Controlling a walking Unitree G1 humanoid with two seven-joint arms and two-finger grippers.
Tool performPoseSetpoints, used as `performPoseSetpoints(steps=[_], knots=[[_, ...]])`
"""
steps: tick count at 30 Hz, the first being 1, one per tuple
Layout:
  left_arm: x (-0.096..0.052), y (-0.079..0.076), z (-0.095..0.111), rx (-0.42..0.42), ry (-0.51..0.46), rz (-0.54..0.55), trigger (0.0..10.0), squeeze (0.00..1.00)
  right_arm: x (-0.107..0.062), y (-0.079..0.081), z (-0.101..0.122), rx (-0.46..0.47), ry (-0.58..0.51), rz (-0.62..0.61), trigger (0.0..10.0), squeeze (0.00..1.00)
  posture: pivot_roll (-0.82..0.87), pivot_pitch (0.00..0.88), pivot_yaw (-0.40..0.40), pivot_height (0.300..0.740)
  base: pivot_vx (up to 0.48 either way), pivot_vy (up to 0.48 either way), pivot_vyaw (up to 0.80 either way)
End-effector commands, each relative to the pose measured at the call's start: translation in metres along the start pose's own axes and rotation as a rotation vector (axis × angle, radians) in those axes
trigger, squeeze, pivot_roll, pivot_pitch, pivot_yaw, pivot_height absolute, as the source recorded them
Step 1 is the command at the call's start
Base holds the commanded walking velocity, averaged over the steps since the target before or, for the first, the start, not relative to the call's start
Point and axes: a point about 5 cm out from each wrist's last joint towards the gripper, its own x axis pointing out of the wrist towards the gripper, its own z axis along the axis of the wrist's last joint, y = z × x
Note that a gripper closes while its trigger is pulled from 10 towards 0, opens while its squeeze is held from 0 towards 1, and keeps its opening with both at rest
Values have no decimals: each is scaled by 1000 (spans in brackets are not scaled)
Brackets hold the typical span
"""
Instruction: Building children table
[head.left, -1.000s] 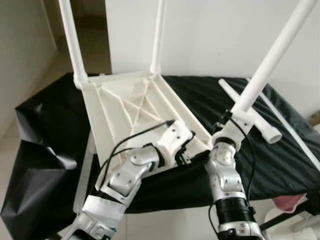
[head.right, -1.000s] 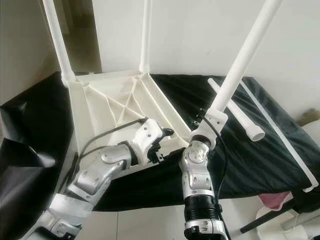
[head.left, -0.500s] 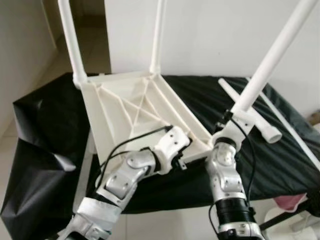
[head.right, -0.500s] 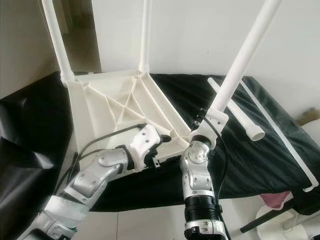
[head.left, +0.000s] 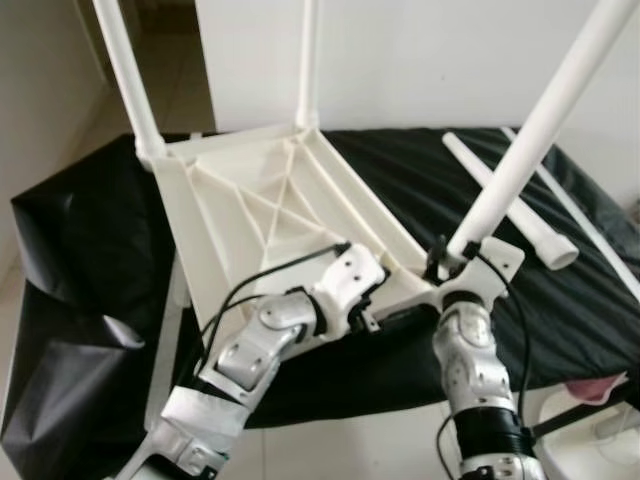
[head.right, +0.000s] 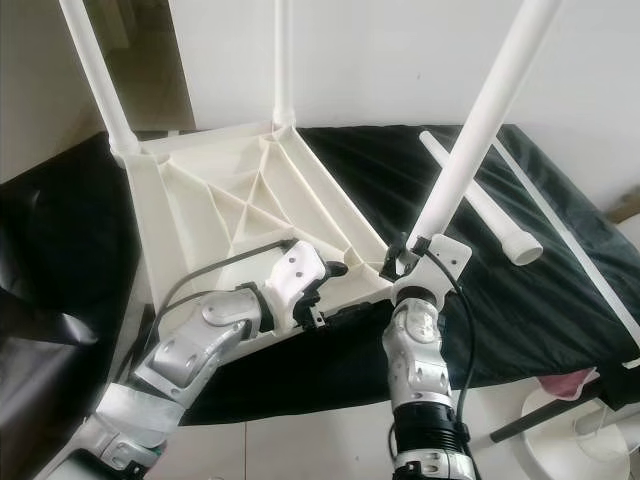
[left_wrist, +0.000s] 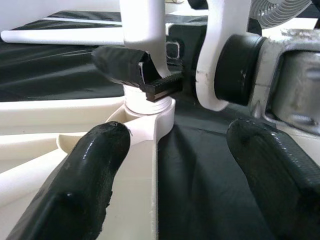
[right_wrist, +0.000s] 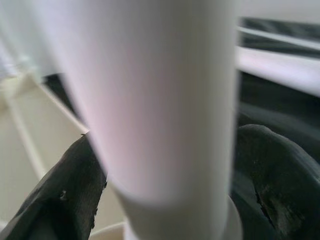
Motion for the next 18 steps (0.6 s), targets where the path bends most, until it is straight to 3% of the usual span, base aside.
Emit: performPoseSetpoints(steps=[1,4,10,18], knots=[[3,-5,2,15,10,-83,10000,0,-1,-10,-2,-13,0,43,10000,0,35,0,-34,740,0,0,0],[4,-5,3,16,8,-80,10000,0,-1,-15,0,-30,-6,60,10000,0,37,0,-37,740,0,0,0],[6,-10,2,30,9,-89,10000,0,-1,-39,3,-152,18,302,10000,0,37,0,-35,740,0,0,0],[8,-11,5,30,5,-94,10000,0,11,-54,9,-249,80,479,10000,0,35,0,-25,740,0,0,0]])
